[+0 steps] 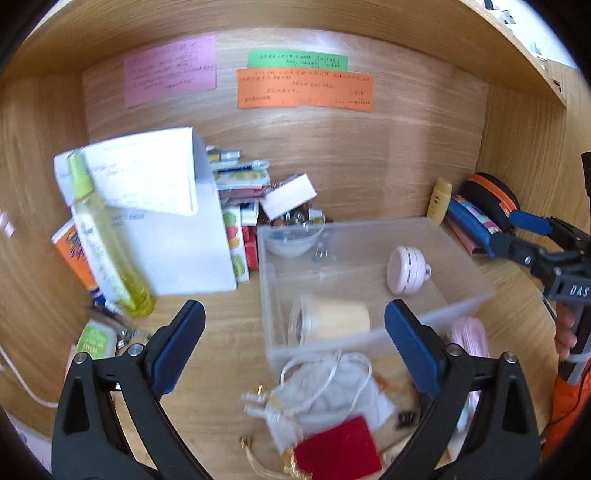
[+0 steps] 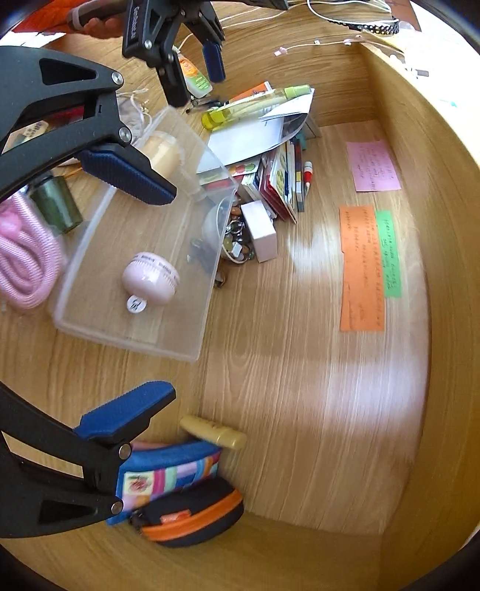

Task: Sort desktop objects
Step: 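Grasp the frosted white round container with the right gripper while the left grasps the red velvet pouch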

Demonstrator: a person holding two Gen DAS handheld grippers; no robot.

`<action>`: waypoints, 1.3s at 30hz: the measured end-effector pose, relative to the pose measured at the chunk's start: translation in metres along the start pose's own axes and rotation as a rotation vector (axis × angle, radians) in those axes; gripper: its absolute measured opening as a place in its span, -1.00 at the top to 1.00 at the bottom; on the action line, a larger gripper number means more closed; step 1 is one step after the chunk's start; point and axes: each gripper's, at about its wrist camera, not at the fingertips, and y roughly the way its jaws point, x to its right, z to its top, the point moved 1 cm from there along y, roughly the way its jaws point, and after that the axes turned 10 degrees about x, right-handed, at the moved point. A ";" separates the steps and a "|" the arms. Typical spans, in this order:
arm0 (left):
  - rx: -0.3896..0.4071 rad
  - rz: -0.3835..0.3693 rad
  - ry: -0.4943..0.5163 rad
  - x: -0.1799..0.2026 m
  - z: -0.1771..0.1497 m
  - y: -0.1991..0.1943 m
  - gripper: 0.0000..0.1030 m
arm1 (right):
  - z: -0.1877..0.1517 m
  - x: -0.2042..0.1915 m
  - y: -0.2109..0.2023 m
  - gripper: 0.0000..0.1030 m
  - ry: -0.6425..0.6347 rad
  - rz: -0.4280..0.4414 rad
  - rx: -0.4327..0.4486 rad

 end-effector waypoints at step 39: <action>-0.212 -0.001 -0.256 -0.003 -0.112 -0.044 -0.92 | -0.122 -0.084 -0.051 -0.86 0.121 0.195 -0.285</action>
